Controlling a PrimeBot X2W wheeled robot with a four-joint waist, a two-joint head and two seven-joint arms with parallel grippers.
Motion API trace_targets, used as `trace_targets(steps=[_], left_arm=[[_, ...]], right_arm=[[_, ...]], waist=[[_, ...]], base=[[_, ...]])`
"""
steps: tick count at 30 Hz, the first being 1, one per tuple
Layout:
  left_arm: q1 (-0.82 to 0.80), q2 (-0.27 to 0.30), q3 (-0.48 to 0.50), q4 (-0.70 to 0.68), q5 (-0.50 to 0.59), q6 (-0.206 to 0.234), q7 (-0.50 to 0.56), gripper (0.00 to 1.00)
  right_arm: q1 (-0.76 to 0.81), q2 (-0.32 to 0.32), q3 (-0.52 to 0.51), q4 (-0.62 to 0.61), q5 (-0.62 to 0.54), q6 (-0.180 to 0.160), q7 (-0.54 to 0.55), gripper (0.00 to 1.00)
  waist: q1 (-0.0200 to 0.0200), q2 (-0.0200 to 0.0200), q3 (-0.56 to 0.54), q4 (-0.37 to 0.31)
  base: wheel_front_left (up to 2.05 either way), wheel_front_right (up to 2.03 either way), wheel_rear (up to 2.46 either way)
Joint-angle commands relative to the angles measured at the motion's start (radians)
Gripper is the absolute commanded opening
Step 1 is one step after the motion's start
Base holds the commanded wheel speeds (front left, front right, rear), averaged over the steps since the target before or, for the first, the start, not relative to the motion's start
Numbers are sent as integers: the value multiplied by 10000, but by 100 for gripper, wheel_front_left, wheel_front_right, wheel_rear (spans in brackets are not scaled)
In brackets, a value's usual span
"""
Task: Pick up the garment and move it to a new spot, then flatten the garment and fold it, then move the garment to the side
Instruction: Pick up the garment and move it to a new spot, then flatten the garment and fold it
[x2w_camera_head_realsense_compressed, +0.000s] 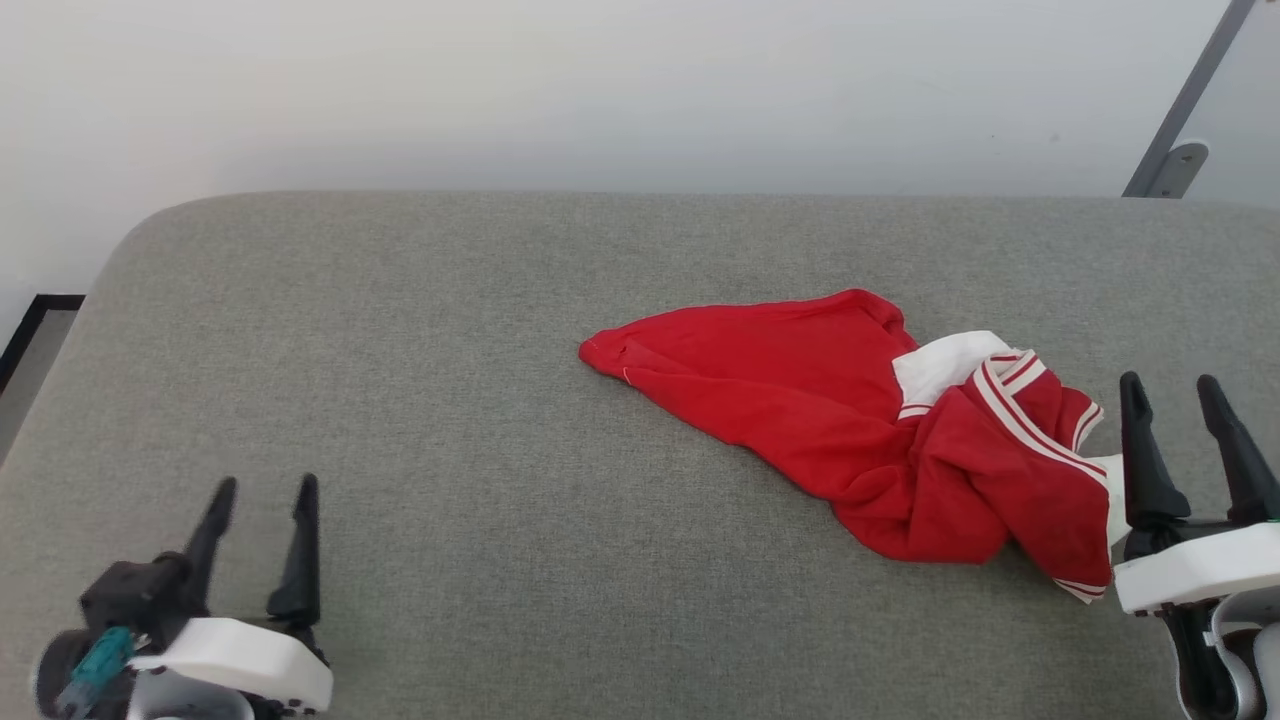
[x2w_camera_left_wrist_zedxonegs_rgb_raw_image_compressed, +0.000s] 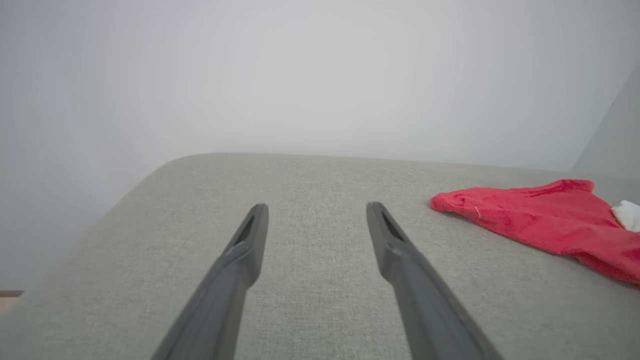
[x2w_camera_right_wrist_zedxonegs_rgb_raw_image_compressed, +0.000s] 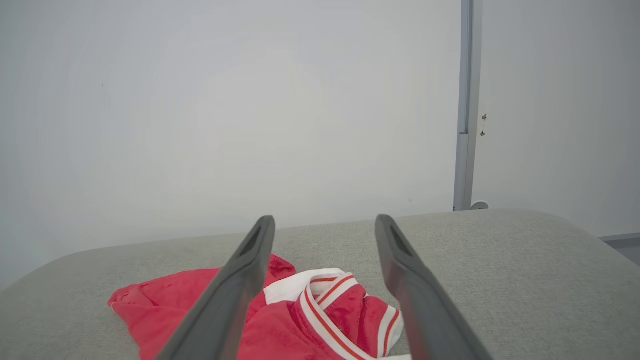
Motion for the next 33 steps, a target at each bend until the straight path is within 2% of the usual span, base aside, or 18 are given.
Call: trace_targets(steps=[1, 5, 6, 11, 19, 28, 33], left_arm=[[199, -85, 316, -322, 456, -74, -52, 100], [658, -651, 1113, -990, 1525, -226, -51, 100], [785, -873, 1412, -1077, 1812, -383, -52, 100], [958, -1359, 1871, -970, 2271, -733, -53, 100], [865, -1719, 2281, -941, 2730, -1037, -53, 100], [641, -1909, 2420, -1072, 2806, -1104, -53, 100], [483, -2008, 2418, -1182, 2859, -1117, -53, 100]], right_arm=[[13, 15, -21, -112, -58, 1, 35, 100], [54, 56, -84, -352, -110, 1, 110, 100], [145, 70, -123, -334, -135, 1, 164, 100], [148, 96, -173, -289, -203, 1, 192, 100], [130, 142, -212, -316, -248, 1, 233, 100], [-9, 180, -188, -316, -210, 1, 256, 100], [-214, -288, -168, -155, -278, 1, 872, 100]], waist=[[0, 0, -22, -16], [0, 0, -31, -54], [0, 0, -22, -55], [0, 0, -28, -62], [0, 0, -1, -88], [0, 0, 229, -352], [0, 0, 571, -530]], base=[[0, 0, 0], [0, 0, 0], [0, 0, 0], [0, 0, 0], [0, 0, 0], [0, 0, 0], [0, 0, 0]])
